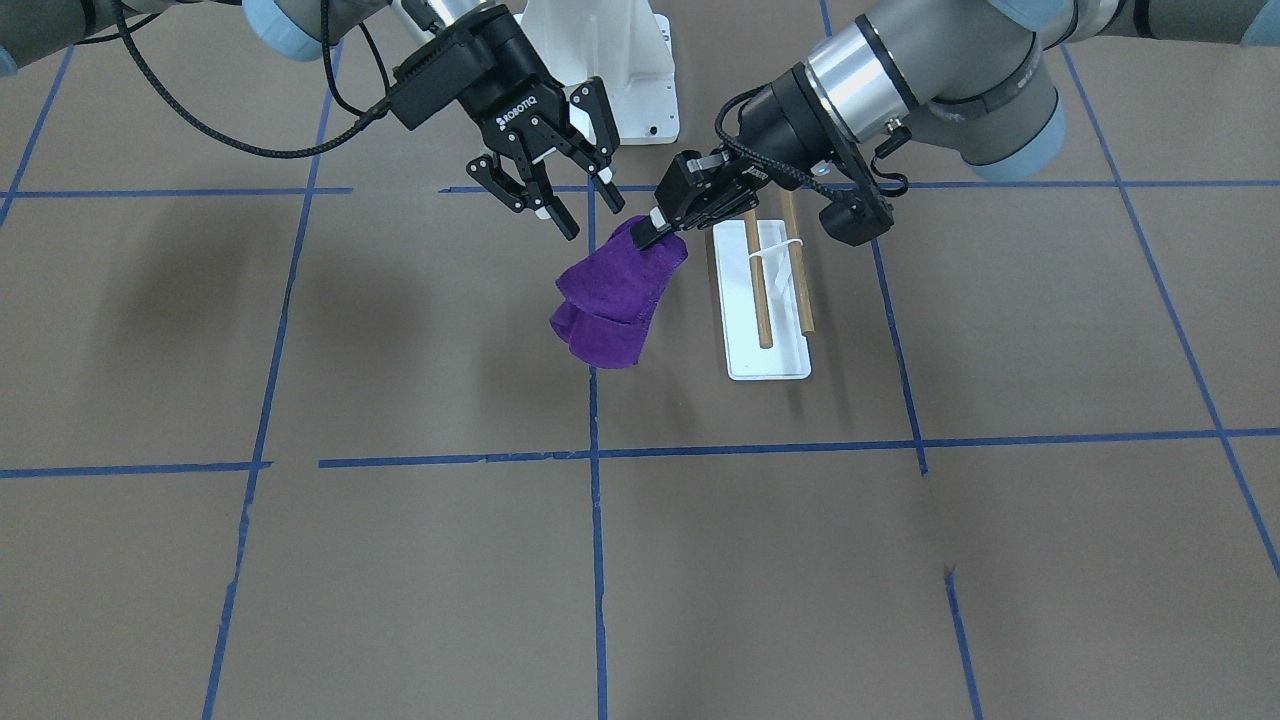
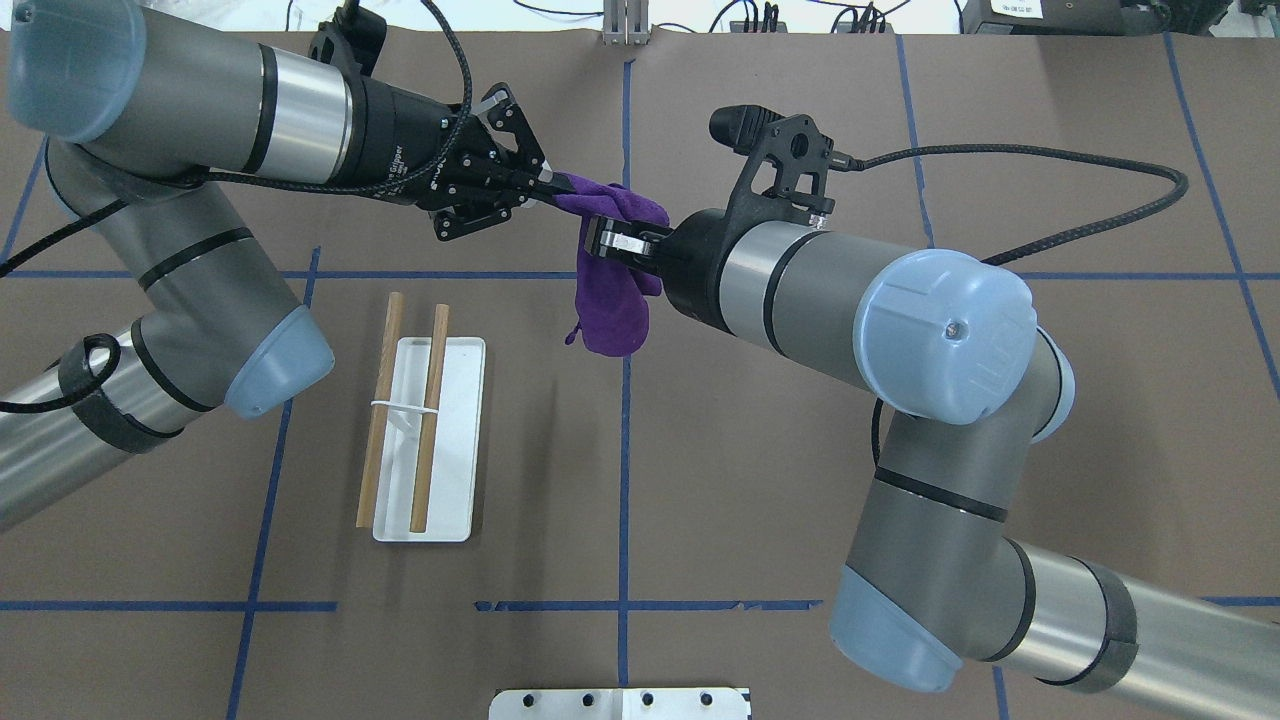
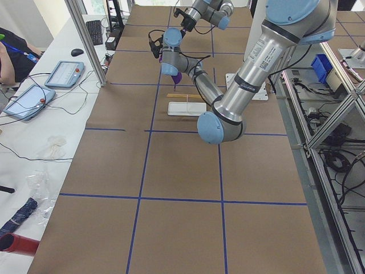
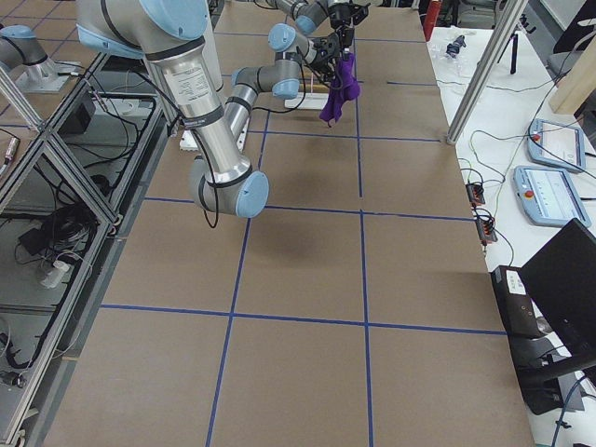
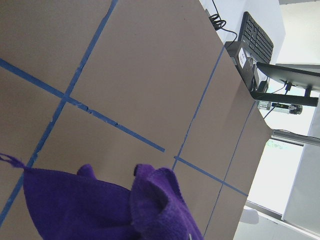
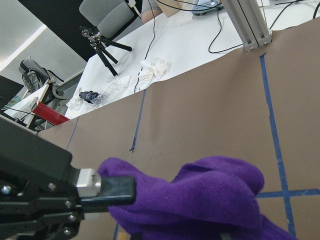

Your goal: Hang towel on rack

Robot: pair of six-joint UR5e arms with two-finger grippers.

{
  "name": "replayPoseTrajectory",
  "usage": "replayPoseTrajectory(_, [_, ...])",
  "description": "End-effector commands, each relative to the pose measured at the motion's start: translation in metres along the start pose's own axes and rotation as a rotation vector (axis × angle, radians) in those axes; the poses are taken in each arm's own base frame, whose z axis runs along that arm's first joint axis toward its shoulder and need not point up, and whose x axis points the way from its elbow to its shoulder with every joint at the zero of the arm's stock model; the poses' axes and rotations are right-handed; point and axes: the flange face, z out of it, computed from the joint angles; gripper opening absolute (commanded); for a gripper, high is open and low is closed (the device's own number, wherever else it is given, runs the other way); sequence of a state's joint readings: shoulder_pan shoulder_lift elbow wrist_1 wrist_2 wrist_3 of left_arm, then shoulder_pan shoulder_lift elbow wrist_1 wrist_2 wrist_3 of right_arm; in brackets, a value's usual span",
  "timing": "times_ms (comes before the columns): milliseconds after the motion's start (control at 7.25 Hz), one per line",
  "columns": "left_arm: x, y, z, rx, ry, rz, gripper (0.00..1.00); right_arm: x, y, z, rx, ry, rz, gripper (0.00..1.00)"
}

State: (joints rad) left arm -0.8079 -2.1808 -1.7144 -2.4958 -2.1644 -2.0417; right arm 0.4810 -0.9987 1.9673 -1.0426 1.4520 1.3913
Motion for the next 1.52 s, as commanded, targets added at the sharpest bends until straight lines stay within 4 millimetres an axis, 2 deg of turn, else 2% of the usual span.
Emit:
replayPoseTrajectory(0, [0.002,0.001,-0.002,0.000,0.004,0.002,0.00,0.005,0.002,-0.009,-0.016,0.003,-0.004,1.00])
replayPoseTrajectory(138, [0.014,0.010,-0.010,-0.006,0.032,0.020,0.00,0.015,0.003,-0.020,-0.041,0.003,-0.005,1.00])
replayPoseTrajectory(276, [0.019,0.018,-0.018,-0.011,0.049,0.032,0.00,0.034,-0.005,-0.026,-0.054,0.030,-0.022,1.00])
replayPoseTrajectory(414, [0.028,0.028,-0.031,-0.006,0.080,0.066,0.00,0.055,-0.008,-0.040,-0.089,0.082,-0.052,1.00])
replayPoseTrajectory(552, [0.039,0.032,-0.047,0.037,0.118,0.096,0.00,0.084,-0.016,-0.059,-0.111,0.144,-0.091,1.00])
replayPoseTrajectory(828, [0.057,0.038,-0.058,0.145,0.130,0.145,0.00,0.159,-0.024,-0.096,-0.202,0.250,-0.210,1.00])
replayPoseTrajectory(966, [0.059,0.046,-0.057,0.185,0.145,0.145,0.00,0.191,-0.036,-0.113,-0.250,0.291,-0.239,1.00])
replayPoseTrajectory(1103, [0.053,0.065,-0.040,0.251,0.150,0.124,0.00,0.230,-0.054,-0.130,-0.309,0.338,-0.248,1.00])
replayPoseTrajectory(1241, [0.036,0.100,-0.007,0.389,0.070,0.174,0.00,0.284,-0.080,-0.151,-0.373,0.387,-0.305,1.00])
replayPoseTrajectory(1379, [0.022,0.139,0.005,0.503,-0.013,0.260,0.00,0.336,-0.108,-0.166,-0.420,0.422,-0.321,1.00])
